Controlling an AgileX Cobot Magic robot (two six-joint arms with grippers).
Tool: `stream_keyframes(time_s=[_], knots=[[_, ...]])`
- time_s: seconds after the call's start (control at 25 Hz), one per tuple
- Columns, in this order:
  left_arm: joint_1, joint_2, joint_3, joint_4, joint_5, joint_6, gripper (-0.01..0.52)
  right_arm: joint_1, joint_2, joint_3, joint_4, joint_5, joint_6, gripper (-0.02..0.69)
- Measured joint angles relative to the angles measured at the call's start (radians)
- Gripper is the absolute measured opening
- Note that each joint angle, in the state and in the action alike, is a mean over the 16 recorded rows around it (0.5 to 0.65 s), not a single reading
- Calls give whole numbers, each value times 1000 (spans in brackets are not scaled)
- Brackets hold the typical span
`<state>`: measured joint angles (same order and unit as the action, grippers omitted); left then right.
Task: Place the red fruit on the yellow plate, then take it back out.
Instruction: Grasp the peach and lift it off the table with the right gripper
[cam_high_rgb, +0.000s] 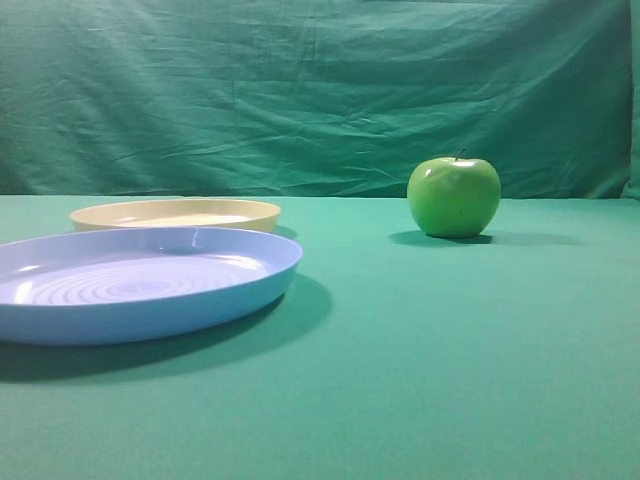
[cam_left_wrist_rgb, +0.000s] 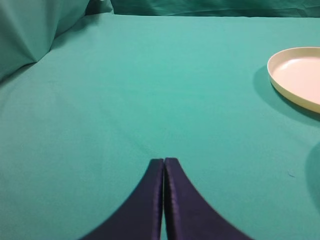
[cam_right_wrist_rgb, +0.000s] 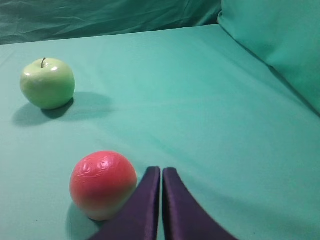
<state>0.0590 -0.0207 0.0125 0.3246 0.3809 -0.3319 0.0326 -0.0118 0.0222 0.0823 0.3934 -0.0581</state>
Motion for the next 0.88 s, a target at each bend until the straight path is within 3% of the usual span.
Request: stream_keyframes(time_s=[0.56,0.88], knots=[[0,0,0,0,0,1,0,15,62,-100,1,41,0,0],[0,0,0,0,0,2,0,61,275,-372,0,254,-8,0]])
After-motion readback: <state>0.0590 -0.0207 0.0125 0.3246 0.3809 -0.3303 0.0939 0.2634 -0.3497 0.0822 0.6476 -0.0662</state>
